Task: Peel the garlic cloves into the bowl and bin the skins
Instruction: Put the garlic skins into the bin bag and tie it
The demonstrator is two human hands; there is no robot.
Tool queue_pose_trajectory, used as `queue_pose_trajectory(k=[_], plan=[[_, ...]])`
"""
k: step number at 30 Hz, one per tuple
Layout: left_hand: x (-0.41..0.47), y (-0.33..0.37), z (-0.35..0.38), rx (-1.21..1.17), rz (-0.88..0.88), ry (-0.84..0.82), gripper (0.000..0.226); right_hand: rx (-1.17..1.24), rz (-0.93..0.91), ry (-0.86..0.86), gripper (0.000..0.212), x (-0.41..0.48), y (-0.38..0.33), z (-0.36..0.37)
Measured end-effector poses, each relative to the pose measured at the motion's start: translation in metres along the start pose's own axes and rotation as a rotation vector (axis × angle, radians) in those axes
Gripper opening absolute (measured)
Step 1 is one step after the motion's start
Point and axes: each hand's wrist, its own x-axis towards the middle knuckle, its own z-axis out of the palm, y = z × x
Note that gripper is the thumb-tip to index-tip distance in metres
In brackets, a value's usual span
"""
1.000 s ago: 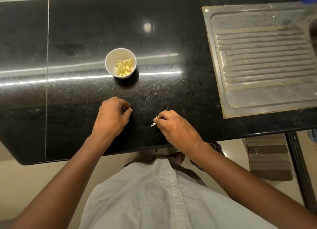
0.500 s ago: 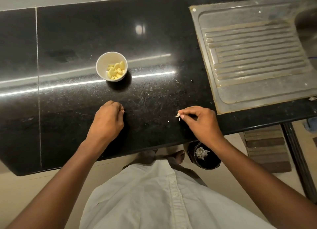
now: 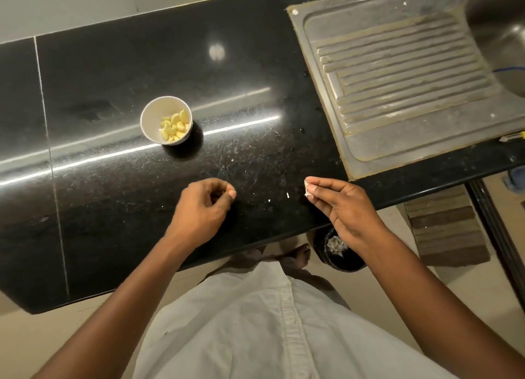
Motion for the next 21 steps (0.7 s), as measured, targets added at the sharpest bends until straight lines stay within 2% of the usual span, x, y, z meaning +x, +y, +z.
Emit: queue_pose_trajectory(k=[6, 13, 21], plan=[[-0.017, 0.025, 0.058, 0.064, 0.084, -0.209, 0.008, 0.058, 0.0, 0.008, 0.025, -0.006, -0.002, -0.008], [-0.011, 0.049, 0.095, 0.09, 0.172, -0.323, 0.013, 0.235, -0.009, 0.052, 0.022, -0.021, 0.003, -0.045], [0.004, 0.105, 0.164, 0.209, 0.298, -0.548, 0.012, 0.625, -0.064, 0.292, 0.025, -0.054, 0.028, -0.133]])
